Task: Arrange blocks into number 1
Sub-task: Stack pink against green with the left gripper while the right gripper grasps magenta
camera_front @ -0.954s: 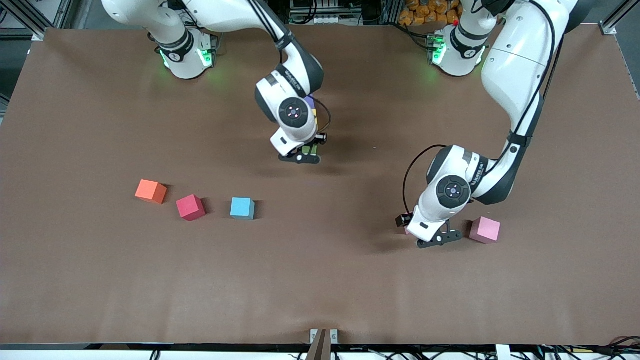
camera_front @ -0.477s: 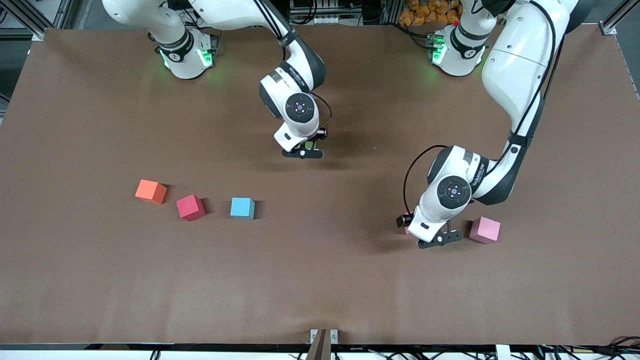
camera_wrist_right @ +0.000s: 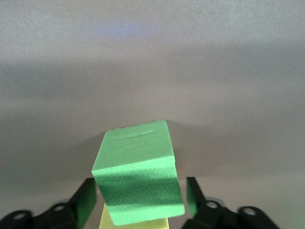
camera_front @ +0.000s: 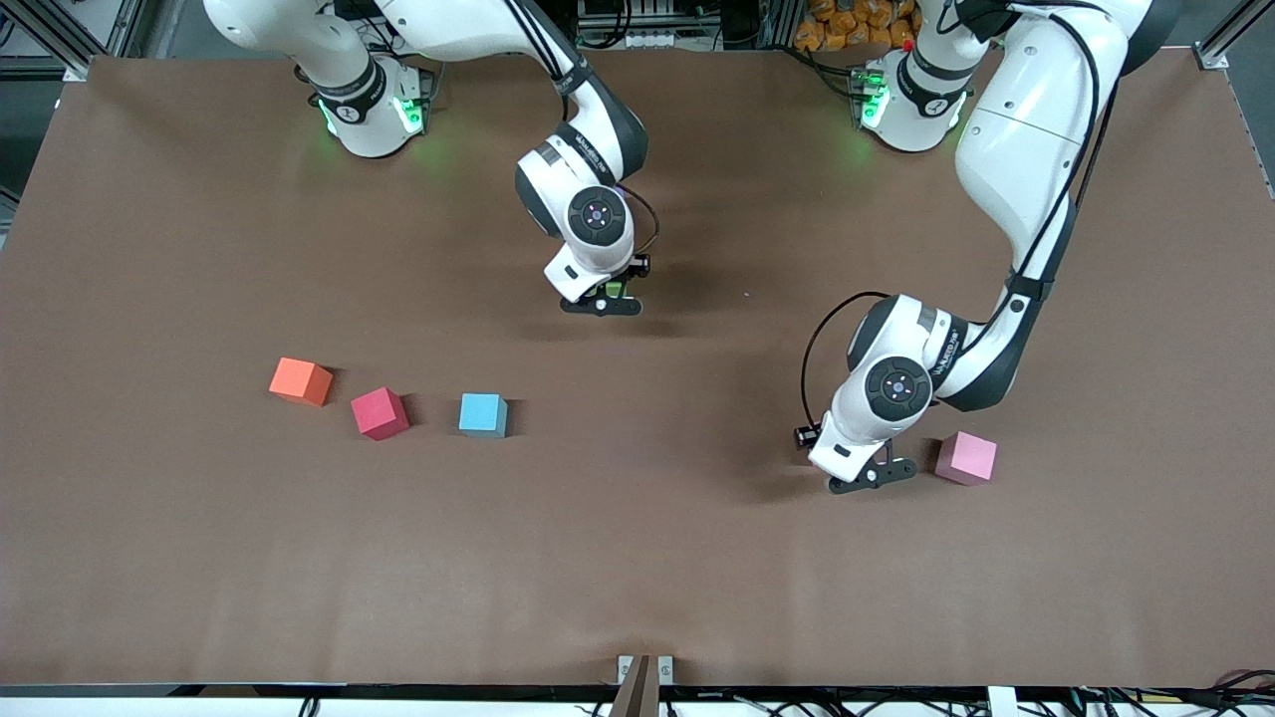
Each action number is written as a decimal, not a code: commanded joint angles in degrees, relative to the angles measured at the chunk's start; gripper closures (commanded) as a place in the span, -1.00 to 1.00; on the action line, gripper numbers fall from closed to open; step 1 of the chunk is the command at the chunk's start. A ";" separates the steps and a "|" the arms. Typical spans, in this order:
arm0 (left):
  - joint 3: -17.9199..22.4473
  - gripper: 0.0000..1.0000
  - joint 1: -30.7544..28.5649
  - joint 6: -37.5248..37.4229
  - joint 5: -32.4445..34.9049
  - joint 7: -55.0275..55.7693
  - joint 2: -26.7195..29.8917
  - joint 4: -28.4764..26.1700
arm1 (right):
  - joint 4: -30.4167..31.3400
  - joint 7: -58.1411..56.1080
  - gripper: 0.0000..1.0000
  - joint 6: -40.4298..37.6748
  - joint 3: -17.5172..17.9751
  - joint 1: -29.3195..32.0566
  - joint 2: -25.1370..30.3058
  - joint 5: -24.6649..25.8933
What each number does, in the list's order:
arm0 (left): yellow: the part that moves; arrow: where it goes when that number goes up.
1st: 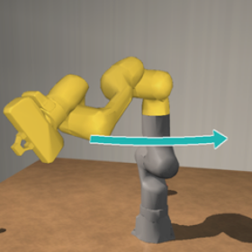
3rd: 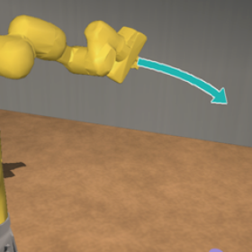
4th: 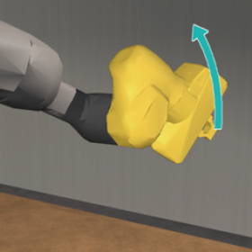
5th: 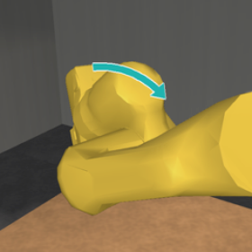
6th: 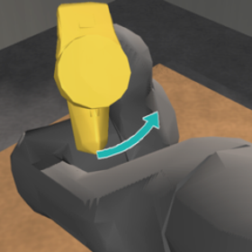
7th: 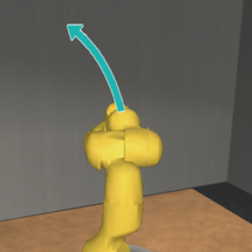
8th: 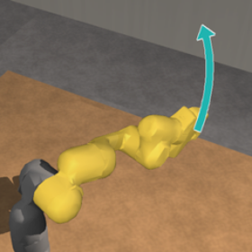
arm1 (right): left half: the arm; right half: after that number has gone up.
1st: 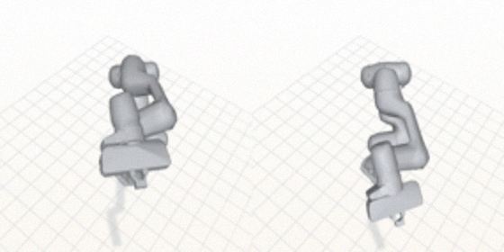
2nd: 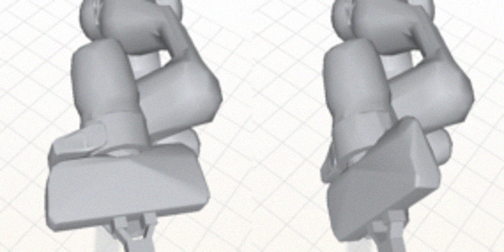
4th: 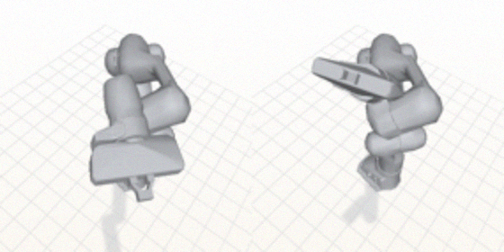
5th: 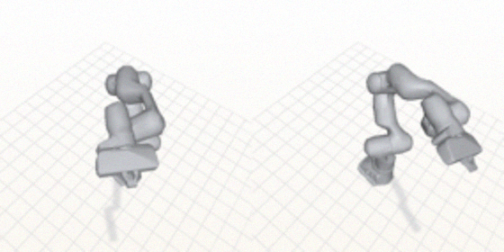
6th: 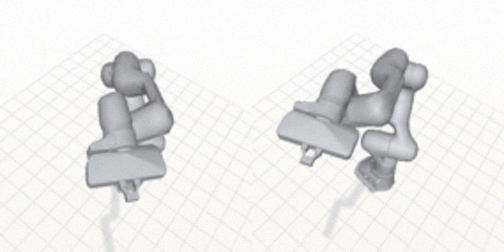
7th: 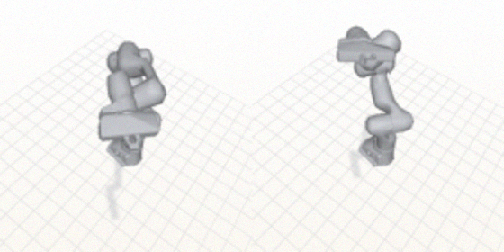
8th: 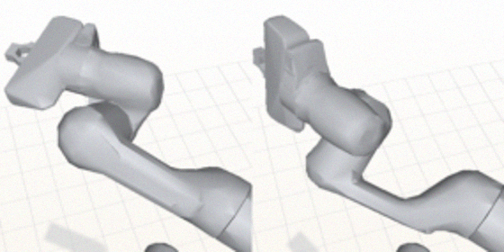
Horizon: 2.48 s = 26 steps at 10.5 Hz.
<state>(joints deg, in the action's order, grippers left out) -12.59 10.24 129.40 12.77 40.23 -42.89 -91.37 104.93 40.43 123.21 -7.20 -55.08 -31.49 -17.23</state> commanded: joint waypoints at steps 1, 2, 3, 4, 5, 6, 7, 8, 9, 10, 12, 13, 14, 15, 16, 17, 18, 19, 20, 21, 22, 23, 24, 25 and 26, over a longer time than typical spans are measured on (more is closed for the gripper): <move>-0.24 1.00 0.39 -0.55 -0.82 2.46 0.26 0.76 | 0.98 0.35 -1.00 -3.48 0.35 2.85 5.37 0.88; -0.77 1.00 1.00 -0.55 -0.64 5.27 0.52 0.76 | 0.90 -0.17 -1.00 -6.12 0.35 4.96 7.91 0.88; -0.86 1.00 3.18 -0.72 -0.55 8.86 1.31 0.67 | 0.81 -0.53 -1.00 -8.06 0.43 7.67 9.85 0.88; -0.86 1.00 5.64 -0.81 -0.64 11.60 1.84 0.67 | 0.72 -2.79 -1.00 -8.77 0.43 10.14 11.18 0.88; -0.86 1.00 8.19 -0.90 -0.64 14.15 2.11 0.76 | -0.06 -10.30 -1.00 -10.26 0.35 13.21 11.63 0.88; -0.86 1.00 10.83 -0.90 -0.90 16.78 2.20 0.84 | -1.46 -18.73 -1.00 -13.49 0.26 16.63 11.37 1.49; -0.95 1.00 13.64 -0.90 -0.99 18.72 2.63 0.85 | -2.78 -26.64 -1.00 -15.09 0.26 20.67 11.19 4.54; -0.95 1.00 16.54 -0.90 -1.17 20.57 2.90 1.11 | -4.10 -33.42 -1.00 -16.07 0.26 24.71 10.93 8.14; -0.95 1.00 19.18 -0.90 -1.17 23.29 2.73 2.15 | -5.51 -39.06 -1.00 -17.82 0.35 28.67 10.58 10.52; -0.95 1.00 21.38 -0.90 -1.25 24.10 2.29 3.12 | -7.52 -42.51 -1.00 -20.01 0.26 31.58 9.62 11.59; -1.03 1.00 25.51 -0.81 -2.13 23.93 1.93 3.74 | -11.65 -43.51 -1.00 -22.31 0.26 34.67 7.07 15.53; -0.95 1.00 28.14 -0.73 -2.57 23.93 1.15 4.70 | -13.59 -43.51 -1.00 -22.32 0.26 35.64 6.02 16.95; -0.95 1.00 29.99 -0.46 -2.57 24.02 0.01 5.15 | -15.52 -43.34 -1.00 -22.32 0.26 37.30 5.05 17.05; -0.86 1.00 31.67 -0.37 -2.57 24.10 -1.57 6.46 | -16.85 -43.25 -1.00 -22.40 0.26 38.80 4.34 16.96; -0.86 1.00 32.47 -0.29 -2.57 24.28 -3.32 7.86 | -17.03 -43.25 -1.00 -22.58 0.26 40.21 4.34 16.70; -0.86 1.00 33.08 -0.20 -2.57 24.28 -4.38 8.40 | -17.73 -43.25 -1.00 -22.58 0.26 40.66 4.25 16.52; -0.86 1.00 33.18 -0.20 -2.57 24.28 -4.74 8.32 | -18.96 -43.16 -1.00 -22.67 0.26 40.66 3.81 16.78; -0.86 1.00 33.18 -0.20 -2.57 24.19 -4.66 8.14 | -20.53 -42.98 -1.00 -23.54 0.26 40.57 3.37 16.87; -0.86 1.00 33.26 -0.20 -2.66 24.19 -4.57 8.14 | -21.86 -42.98 -1.00 -24.85 0.26 40.49 2.59 16.87; -0.86 1.00 33.35 -0.20 -2.66 24.19 -4.57 8.05 | -22.65 -42.90 -1.00 -25.21 0.17 40.49 2.14 16.70; -0.95 1.00 33.35 -0.20 -2.66 24.19 -4.66 8.05 | -22.57 -42.81 -1.00 -25.22 0.17 40.57 1.96 16.52; -0.95 1.00 33.53 -0.20 -3.01 24.63 -4.75 8.05 | -22.05 -42.81 -1.00 -25.04 0.17 40.66 1.27 16.26; -0.95 1.00 34.05 -0.20 -3.54 24.89 -4.83 7.97 | -21.87 -43.42 -1.00 -25.21 0.17 40.49 -1.18 16.35; -0.95 1.00 34.14 -0.20 -3.71 24.90 -4.83 7.88 | -21.35 -43.86 -1.00 -25.13 0.17 40.66 -2.94 16.35; -0.95 1.00 34.23 -0.20 -5.11 24.90 -4.92 7.88 | -21.08 -46.56 -1.00 -24.87 0.26 41.10 -3.92 16.17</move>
<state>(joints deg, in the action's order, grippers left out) -13.98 43.72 129.58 9.69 64.59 -47.36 -84.38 84.89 -3.59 98.64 -7.45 -14.91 -32.80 -1.21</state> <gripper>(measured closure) 0.405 0.000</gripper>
